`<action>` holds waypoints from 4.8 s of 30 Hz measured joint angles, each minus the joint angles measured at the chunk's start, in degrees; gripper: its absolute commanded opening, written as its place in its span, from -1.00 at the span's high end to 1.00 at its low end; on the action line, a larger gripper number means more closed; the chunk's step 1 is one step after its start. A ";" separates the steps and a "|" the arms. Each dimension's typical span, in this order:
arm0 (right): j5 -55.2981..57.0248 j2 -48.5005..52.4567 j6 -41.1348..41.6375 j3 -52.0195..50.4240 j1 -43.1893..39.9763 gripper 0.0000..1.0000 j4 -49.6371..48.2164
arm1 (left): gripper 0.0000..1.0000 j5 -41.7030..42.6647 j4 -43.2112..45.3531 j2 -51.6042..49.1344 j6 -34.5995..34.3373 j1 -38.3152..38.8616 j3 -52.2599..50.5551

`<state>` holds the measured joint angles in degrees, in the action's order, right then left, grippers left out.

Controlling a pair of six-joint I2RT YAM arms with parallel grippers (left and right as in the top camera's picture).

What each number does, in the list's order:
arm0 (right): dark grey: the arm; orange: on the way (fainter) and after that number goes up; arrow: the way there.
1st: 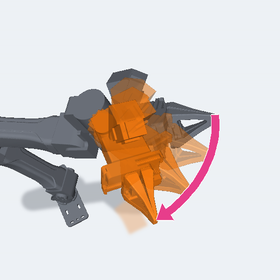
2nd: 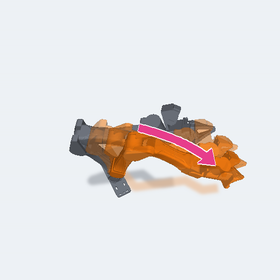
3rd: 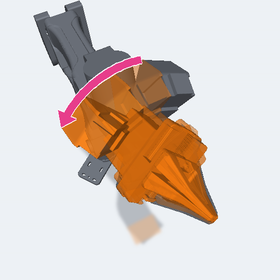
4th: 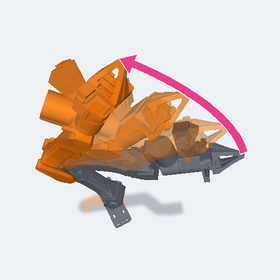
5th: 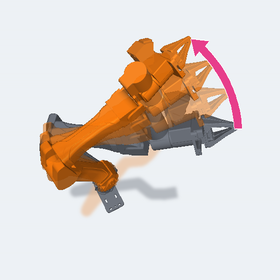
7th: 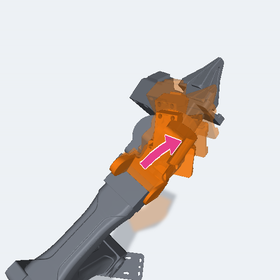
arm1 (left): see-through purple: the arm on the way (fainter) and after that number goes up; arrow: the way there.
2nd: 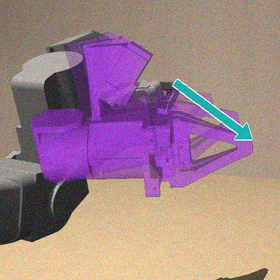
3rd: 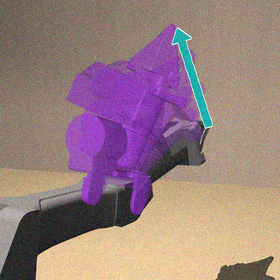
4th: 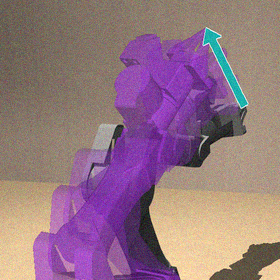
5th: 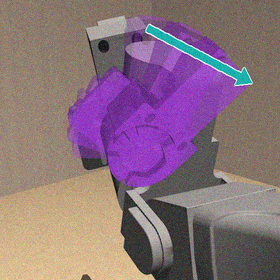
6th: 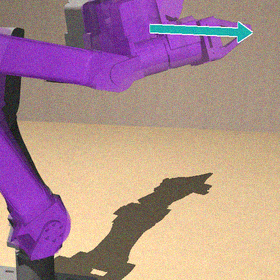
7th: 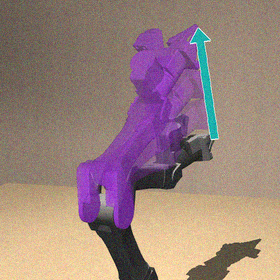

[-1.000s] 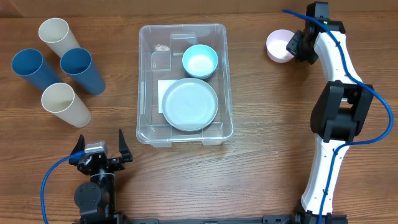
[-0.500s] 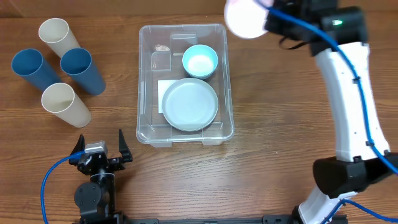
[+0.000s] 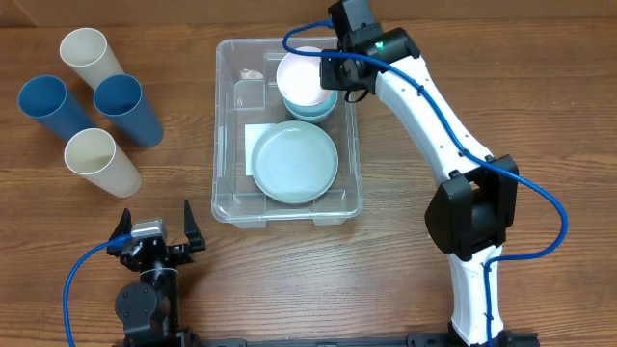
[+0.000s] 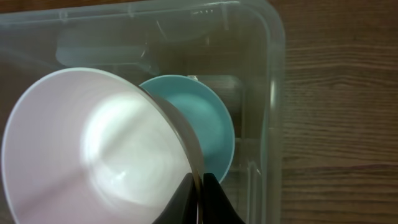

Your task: Pack container

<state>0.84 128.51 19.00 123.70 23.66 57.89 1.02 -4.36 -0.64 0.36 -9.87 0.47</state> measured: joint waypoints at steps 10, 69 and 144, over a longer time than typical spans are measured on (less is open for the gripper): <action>-0.66 0.50 -2.62 3.04 0.13 -0.04 3.82 | -1.00 0.00 0.00 0.00 0.00 0.00 0.00; 2.54 -15.19 4.96 8.96 -37.51 -1.00 13.68 | -0.18 -3.67 -33.05 -99.65 -2.16 0.72 89.72; 2.54 -15.19 4.98 8.96 -37.51 -1.00 13.66 | -0.34 -10.82 -21.97 -115.80 -9.33 24.37 102.31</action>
<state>3.38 113.32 23.99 132.66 -13.85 71.55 -9.80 -26.33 -116.44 -8.97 14.50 102.78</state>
